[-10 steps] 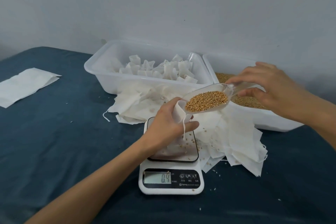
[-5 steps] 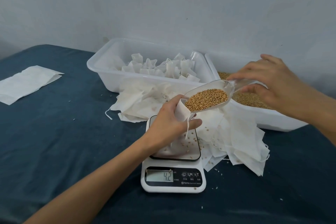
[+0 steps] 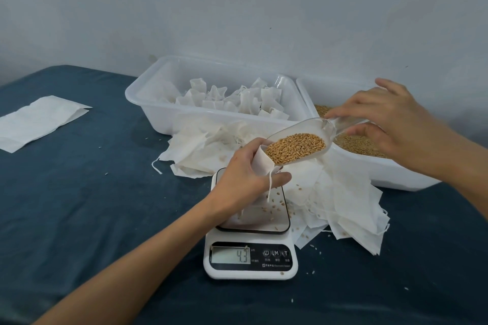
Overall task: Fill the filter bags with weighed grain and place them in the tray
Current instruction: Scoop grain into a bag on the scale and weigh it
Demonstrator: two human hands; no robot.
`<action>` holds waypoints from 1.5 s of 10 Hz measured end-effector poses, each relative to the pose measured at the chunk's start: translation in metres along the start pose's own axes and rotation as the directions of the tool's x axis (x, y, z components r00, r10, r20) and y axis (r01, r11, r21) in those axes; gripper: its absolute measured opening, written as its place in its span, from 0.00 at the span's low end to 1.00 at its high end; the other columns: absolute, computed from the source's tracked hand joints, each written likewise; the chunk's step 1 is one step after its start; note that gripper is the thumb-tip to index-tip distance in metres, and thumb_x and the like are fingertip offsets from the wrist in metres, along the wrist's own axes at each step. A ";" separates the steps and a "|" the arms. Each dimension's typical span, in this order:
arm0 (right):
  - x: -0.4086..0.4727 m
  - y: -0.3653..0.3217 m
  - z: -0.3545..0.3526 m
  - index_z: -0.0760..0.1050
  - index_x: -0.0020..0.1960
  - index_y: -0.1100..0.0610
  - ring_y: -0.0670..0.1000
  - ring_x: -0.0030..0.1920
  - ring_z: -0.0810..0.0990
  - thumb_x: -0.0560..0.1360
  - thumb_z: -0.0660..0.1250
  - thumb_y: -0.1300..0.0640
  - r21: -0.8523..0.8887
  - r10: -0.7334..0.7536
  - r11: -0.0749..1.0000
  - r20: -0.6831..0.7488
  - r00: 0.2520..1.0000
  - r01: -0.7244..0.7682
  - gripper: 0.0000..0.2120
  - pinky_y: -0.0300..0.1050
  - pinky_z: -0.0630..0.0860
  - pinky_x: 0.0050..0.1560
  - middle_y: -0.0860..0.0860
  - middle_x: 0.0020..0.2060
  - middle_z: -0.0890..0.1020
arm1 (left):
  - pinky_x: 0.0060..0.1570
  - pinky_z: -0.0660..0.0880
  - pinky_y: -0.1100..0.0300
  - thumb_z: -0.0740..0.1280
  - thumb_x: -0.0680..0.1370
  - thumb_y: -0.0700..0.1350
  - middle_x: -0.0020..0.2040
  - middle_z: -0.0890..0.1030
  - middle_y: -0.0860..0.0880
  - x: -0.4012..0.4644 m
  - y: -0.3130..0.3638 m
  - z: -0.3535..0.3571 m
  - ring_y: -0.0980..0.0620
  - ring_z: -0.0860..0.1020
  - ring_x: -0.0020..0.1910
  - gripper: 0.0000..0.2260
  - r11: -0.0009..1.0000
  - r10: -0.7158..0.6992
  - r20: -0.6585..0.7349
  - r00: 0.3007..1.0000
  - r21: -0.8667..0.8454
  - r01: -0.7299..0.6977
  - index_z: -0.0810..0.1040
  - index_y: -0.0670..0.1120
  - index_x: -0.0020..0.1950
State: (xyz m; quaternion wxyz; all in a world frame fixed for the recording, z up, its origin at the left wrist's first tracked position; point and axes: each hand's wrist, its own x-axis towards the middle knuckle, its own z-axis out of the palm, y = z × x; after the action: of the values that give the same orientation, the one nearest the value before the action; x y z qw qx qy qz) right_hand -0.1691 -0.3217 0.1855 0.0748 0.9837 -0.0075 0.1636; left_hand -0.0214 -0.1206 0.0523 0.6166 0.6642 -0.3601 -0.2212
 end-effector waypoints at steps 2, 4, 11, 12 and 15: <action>0.000 -0.001 -0.001 0.81 0.63 0.54 0.57 0.54 0.80 0.75 0.71 0.68 -0.033 -0.014 0.999 -0.011 1.000 0.013 0.19 0.63 0.56 0.76 0.52 0.50 0.82 | 0.66 0.75 0.43 0.79 0.67 0.50 0.55 0.84 0.50 0.001 -0.001 0.000 0.48 0.81 0.59 0.23 1.000 0.007 0.000 1.000 -0.026 -0.007 0.78 0.55 0.59; 0.000 -0.002 0.000 0.81 0.63 0.54 0.58 0.55 0.80 0.75 0.72 0.68 -0.045 -0.012 0.999 -0.014 1.000 0.011 0.19 0.63 0.56 0.76 0.52 0.51 0.82 | 0.66 0.76 0.47 0.79 0.66 0.51 0.56 0.84 0.50 0.002 -0.003 0.000 0.50 0.82 0.59 0.24 0.999 0.004 0.003 1.000 -0.036 -0.004 0.78 0.54 0.61; -0.001 -0.005 0.001 0.81 0.63 0.55 0.58 0.55 0.80 0.75 0.72 0.68 -0.052 -0.004 0.999 -0.020 1.000 0.003 0.18 0.62 0.55 0.76 0.52 0.51 0.82 | 0.52 0.79 0.66 0.79 0.71 0.42 0.52 0.85 0.55 0.002 -0.007 -0.002 0.61 0.84 0.50 0.22 0.994 0.067 0.018 0.998 -0.089 -0.065 0.79 0.54 0.63; -0.001 -0.005 0.001 0.81 0.63 0.55 0.58 0.54 0.80 0.75 0.72 0.67 -0.054 0.000 0.999 -0.021 1.000 -0.001 0.18 0.62 0.55 0.77 0.52 0.51 0.82 | 0.49 0.77 0.71 0.79 0.72 0.40 0.52 0.85 0.54 0.001 -0.006 -0.002 0.62 0.84 0.50 0.23 0.993 0.067 0.013 0.998 -0.100 -0.065 0.78 0.54 0.64; -0.002 -0.005 0.000 0.81 0.64 0.55 0.58 0.54 0.80 0.76 0.72 0.67 -0.056 0.009 0.998 -0.008 1.000 -0.010 0.18 0.62 0.55 0.77 0.52 0.51 0.81 | 0.48 0.76 0.71 0.79 0.73 0.39 0.54 0.84 0.54 0.001 -0.004 -0.001 0.62 0.84 0.50 0.23 0.993 0.071 0.010 0.997 -0.095 -0.070 0.79 0.55 0.63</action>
State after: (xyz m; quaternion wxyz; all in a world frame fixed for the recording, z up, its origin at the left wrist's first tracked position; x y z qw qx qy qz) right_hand -0.1706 -0.3173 0.1839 0.1016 0.9805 -0.0165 0.1677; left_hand -0.0191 -0.1204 0.0481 0.6525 0.6196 -0.3764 -0.2207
